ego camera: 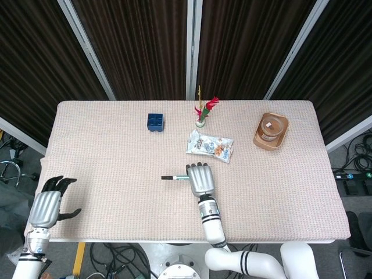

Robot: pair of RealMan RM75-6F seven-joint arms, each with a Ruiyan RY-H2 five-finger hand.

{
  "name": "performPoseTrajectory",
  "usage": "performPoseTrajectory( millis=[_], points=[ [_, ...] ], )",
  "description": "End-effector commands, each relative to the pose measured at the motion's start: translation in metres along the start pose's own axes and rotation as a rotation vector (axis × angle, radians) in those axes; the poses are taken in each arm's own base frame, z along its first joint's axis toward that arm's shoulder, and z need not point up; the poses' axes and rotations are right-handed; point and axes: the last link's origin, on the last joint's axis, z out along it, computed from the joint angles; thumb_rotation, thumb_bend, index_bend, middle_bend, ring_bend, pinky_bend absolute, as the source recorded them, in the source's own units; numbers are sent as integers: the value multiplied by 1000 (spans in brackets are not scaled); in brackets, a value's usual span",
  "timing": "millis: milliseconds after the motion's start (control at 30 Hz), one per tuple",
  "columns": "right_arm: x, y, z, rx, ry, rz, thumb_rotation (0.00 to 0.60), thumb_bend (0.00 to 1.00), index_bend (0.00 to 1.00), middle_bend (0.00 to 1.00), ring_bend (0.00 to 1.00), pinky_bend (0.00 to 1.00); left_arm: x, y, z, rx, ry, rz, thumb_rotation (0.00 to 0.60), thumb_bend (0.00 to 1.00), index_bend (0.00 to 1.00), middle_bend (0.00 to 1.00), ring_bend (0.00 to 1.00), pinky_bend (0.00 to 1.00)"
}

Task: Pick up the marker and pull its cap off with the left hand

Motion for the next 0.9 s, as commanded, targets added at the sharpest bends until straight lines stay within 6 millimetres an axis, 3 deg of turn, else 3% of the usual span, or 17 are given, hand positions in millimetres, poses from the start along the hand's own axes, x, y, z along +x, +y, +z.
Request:
performPoseTrajectory(
  millis=[33,300,533,667,900],
  points=[
    [6,1,1,1,14,24,600,273,615,583,413,482,4,11,22,-14,12,23,600,110,243,223,112,135],
    [20,2,10,-8,32,41,600,273,616,583,413,482,7,73,72,-97,53,68,600,164,265,274,189,234],
    [35,-9,24,-26,99,-18,600,274,616,583,413,482,-8,134,106,-123,6,73,600,192,323,349,246,301],
    [43,-17,26,-26,135,-38,600,274,616,583,413,482,-13,163,115,-132,-11,103,600,193,339,364,259,314],
    [44,-24,27,-32,150,-57,600,275,618,584,413,482,-25,206,116,-160,-7,135,600,203,397,420,312,362]
  ],
)
